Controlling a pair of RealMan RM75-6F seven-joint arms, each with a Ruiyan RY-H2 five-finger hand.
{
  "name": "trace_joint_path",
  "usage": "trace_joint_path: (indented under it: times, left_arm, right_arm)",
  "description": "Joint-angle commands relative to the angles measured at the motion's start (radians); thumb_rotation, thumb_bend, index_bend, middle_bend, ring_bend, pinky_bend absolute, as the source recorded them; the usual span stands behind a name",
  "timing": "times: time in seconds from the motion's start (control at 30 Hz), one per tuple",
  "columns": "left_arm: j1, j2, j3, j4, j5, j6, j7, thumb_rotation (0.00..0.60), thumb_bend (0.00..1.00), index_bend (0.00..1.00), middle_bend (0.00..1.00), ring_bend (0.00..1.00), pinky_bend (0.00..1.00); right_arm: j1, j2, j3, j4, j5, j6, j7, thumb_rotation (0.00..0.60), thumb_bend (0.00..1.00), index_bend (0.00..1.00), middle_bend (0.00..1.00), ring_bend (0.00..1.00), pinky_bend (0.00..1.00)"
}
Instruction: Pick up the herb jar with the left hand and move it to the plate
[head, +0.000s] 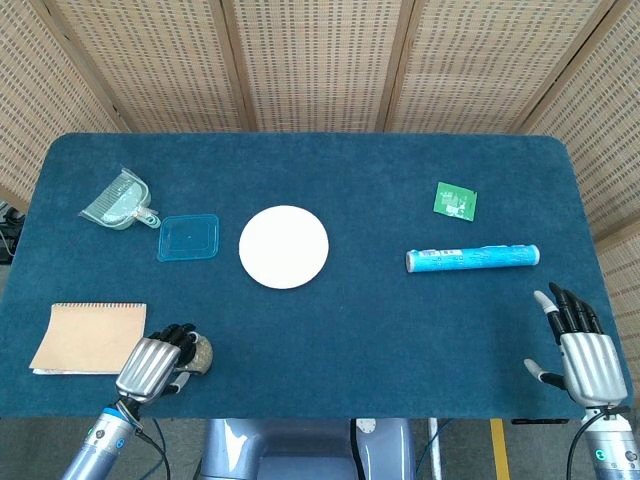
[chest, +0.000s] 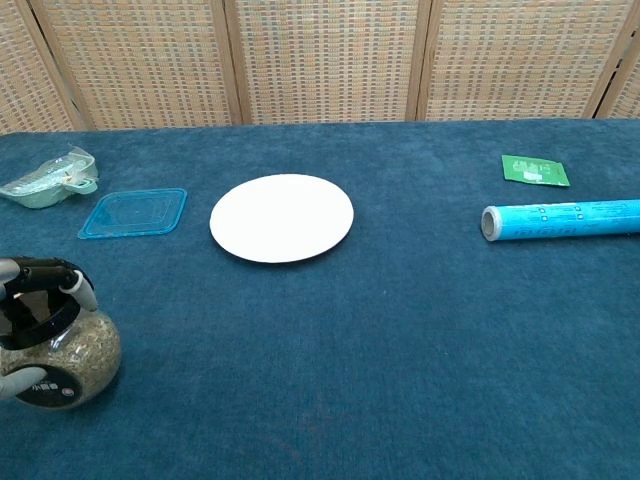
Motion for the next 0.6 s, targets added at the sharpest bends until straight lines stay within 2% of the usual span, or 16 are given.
trace_joint_path:
  times: [0.03, 0.33, 0.6]
  left_arm:
    - [-0.006, 0.020, -0.019, -0.017, -0.006, 0.011, -0.003, 0.600, 0.45, 0.58, 0.23, 0.22, 0.43]
    - [-0.058, 0.085, -0.088, -0.087, -0.051, -0.008, 0.014, 0.600, 0.46, 0.61, 0.26, 0.24, 0.44]
    - [-0.148, 0.056, -0.163, -0.107, -0.137, -0.067, 0.072, 0.600, 0.46, 0.60, 0.26, 0.24, 0.44]
  right_arm:
    - [-0.001, 0.000, 0.000, 0.000, 0.000, 0.001, 0.001, 0.600, 0.03, 0.09, 0.00, 0.00, 0.10]
    - [0.001, 0.000, 0.002, 0.003, 0.003, -0.003, 0.005, 0.600, 0.03, 0.09, 0.00, 0.00, 0.10]
    - [0.002, -0.003, 0.001, 0.005, 0.001, -0.004, 0.004, 0.600, 0.03, 0.09, 0.00, 0.00, 0.10]
